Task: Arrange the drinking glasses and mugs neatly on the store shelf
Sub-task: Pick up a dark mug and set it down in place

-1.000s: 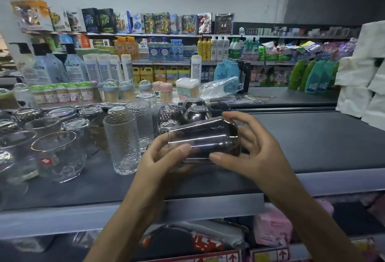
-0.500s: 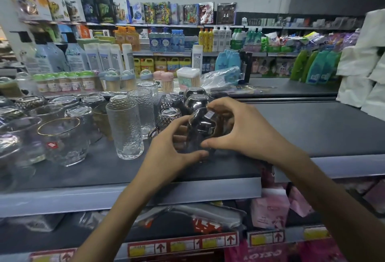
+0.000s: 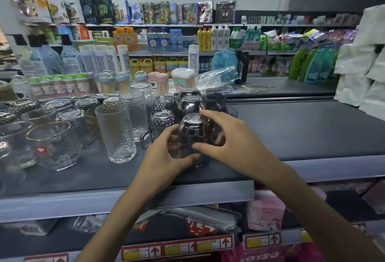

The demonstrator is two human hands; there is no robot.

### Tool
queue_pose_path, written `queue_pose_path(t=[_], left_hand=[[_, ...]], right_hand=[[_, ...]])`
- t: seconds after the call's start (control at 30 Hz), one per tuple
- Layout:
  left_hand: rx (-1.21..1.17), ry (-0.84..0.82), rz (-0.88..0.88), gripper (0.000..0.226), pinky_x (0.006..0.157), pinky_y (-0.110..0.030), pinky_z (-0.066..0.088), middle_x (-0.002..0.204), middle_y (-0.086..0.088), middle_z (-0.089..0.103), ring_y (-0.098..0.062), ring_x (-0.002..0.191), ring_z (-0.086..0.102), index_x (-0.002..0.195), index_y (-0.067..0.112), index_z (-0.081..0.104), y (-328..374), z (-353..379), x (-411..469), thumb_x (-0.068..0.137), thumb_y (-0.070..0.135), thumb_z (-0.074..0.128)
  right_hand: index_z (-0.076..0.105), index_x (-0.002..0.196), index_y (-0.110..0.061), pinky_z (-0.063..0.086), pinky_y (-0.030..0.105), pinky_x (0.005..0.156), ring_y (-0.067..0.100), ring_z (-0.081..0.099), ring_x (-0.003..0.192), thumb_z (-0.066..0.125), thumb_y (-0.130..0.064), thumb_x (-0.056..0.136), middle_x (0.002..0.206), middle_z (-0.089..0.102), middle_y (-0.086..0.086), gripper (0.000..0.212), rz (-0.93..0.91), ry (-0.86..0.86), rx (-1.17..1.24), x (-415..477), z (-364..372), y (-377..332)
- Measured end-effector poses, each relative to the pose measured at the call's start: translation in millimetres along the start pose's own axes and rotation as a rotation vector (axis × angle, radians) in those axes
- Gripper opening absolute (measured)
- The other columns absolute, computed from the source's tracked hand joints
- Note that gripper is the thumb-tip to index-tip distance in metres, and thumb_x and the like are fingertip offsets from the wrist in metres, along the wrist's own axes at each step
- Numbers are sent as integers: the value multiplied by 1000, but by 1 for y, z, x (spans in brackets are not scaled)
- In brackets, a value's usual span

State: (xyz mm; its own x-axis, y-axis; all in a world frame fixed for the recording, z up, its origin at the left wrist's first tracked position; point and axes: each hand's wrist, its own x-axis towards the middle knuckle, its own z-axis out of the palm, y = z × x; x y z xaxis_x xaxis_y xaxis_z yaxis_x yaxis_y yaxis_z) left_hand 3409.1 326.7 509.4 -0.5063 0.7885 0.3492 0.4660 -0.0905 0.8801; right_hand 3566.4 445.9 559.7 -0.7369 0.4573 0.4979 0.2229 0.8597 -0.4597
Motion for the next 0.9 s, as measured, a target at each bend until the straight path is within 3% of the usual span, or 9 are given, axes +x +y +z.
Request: queue_pose_path(t=[0.1,0.17,0.23,0.3,0.4,0.57,0.7,0.9], left_hand=[[129,90,37,93,101,-34,56,121,13,68,2,112,65,144,30,51,4,0,-5,63,43,95],[210,161,60,99,102,-32,53,128,14,63,0,116,60,148,35,47,13,4,-10,62,54,91],[277,198,92,98,102,-29,50,133,12,58,-3,116,58,149,38,45,20,12,-11,64,52,92],[341,236,104,93,102,-28,49,133,11,56,-4,113,57,147,41,45,23,19,-9,67,46,93],[367,287,81,88,99,-30,50,132,11,56,-8,110,58,145,42,47,22,24,-4,69,40,92],[355,320,44,89,101,-34,50,135,7,57,-13,116,59,147,40,46,20,29,5,71,39,91],[330,363,42,88,103,-36,50,135,7,60,-13,119,59,146,36,48,17,32,10,70,39,92],[338,414,57,85,100,-34,51,135,11,58,-12,120,58,143,36,49,16,39,10,70,45,91]], right_hand=[[61,137,-31,55,22,73,6,63,66,80,-42,85,118,64,-15,57,52,141,45,-9,-17,9],[63,134,-29,55,26,82,6,62,76,79,-38,87,122,66,-11,50,103,218,-17,-10,-31,20],[58,138,-28,49,29,92,13,64,101,79,-40,87,130,64,-5,56,171,201,-108,-7,-37,31],[52,142,-31,45,29,92,19,62,116,81,-46,83,131,62,0,68,245,122,-145,-5,-34,37],[51,141,-34,40,27,83,24,61,113,82,-48,81,123,63,3,69,293,46,-134,0,-22,40],[46,150,-33,45,35,97,31,60,117,76,-41,86,123,64,8,71,298,-21,-233,8,-19,44],[56,137,-27,46,36,94,31,59,113,76,-33,87,117,65,9,54,281,-39,-248,8,-19,45],[53,138,-30,46,36,94,28,57,114,80,-43,85,113,62,5,61,273,-34,-257,12,-15,49]])
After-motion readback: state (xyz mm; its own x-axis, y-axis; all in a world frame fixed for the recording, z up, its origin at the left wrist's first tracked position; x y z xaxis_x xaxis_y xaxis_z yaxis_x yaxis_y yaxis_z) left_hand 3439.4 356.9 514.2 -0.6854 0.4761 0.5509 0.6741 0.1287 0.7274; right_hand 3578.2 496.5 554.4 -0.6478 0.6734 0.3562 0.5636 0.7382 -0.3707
